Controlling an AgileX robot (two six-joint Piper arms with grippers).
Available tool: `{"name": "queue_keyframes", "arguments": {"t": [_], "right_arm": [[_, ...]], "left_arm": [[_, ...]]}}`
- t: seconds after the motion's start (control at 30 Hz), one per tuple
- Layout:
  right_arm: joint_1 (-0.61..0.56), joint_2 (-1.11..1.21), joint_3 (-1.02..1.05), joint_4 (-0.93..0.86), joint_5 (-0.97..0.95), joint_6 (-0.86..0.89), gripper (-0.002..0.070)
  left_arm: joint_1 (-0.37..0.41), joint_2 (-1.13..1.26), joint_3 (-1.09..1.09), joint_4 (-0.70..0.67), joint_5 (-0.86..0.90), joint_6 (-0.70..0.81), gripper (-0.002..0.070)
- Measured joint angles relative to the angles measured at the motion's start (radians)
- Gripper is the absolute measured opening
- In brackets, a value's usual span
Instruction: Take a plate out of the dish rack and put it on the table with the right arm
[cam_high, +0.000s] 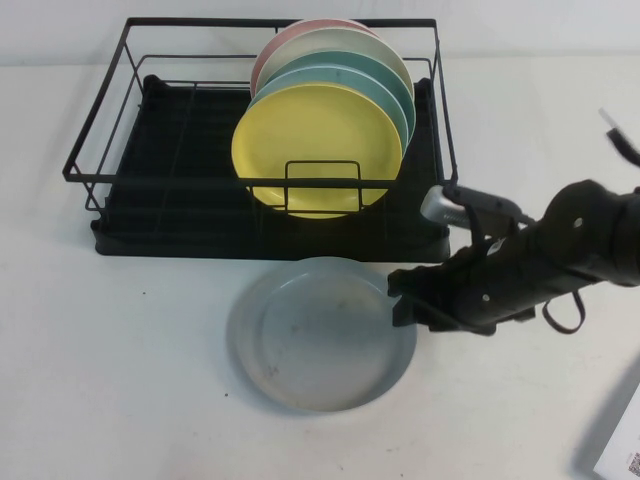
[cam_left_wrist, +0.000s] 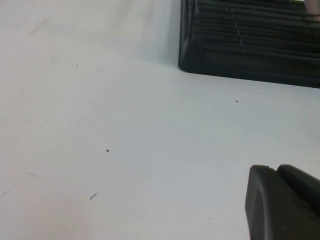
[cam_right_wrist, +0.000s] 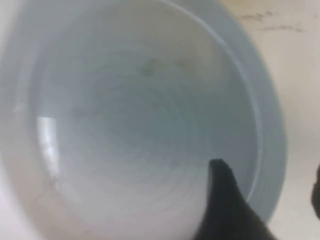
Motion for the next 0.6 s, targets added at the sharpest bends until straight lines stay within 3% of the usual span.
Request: {"name": "queue_keyframes", "arguments": {"t": [0.1,0.2,0.27,0.6], "right_arm": [[0.004,-0.080,0.000,-0.027,0.035,0.000,0.0246],[0.004,-0.167,0.000,-0.072,0.088,0.000,0.0082],[0.004,-0.234,0.000,-0.108,0.130,0.000,0.0025],[0.004,-0.504,0.092,-0.205,0.339,0.002,-0.0017]], "left_arm": [[0.000,0.000,0.000,0.000,0.000,0.000,-0.0004],[0.000,0.000,0.000,0.000,0.000,0.000,-0.0004],[0.000,0.000,0.000,0.000,0.000,0.000,-0.0004],[0.000,0.000,0.000,0.000,0.000,0.000,-0.0004]]}}
